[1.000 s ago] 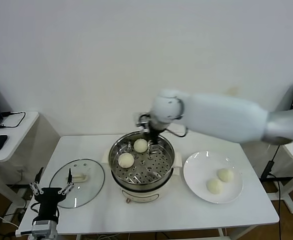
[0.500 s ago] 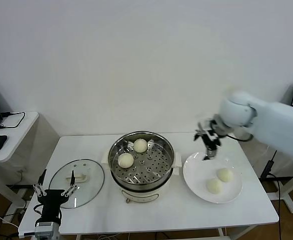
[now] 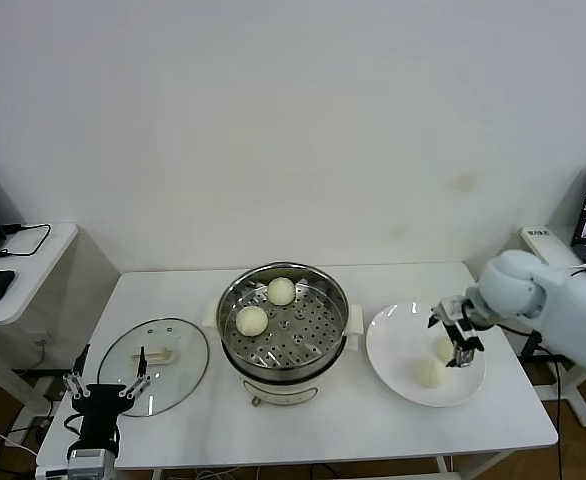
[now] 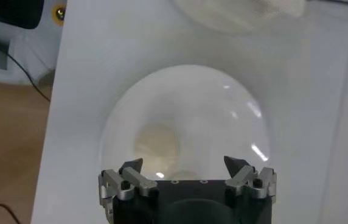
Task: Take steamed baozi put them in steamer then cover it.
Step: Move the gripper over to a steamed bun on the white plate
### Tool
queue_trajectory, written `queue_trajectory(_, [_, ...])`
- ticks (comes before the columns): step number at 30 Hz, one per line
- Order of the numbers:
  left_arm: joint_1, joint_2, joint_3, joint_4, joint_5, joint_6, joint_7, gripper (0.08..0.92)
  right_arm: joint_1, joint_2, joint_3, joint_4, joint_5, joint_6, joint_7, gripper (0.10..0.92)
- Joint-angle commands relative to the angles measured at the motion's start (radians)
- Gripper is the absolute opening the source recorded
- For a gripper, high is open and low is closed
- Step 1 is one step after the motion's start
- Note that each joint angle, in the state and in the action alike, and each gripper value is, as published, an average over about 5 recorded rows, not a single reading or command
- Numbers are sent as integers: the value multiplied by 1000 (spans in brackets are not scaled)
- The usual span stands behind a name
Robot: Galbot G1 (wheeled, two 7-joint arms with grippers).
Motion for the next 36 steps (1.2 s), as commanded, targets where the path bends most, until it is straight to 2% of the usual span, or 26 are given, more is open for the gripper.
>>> queue_trajectory(1, [1, 0, -2, 0, 0, 0, 0, 823, -177, 2, 91, -42, -73, 18, 20, 823])
queue_trajectory(19, [-3, -5, -11, 7, -1, 1, 1, 823, -216, 137, 119, -176, -113, 27, 62, 822])
queue_trajectory(36, [-3, -11, -10, 3, -1, 0, 0, 823, -205, 152, 124, -180, -120, 13, 51, 662])
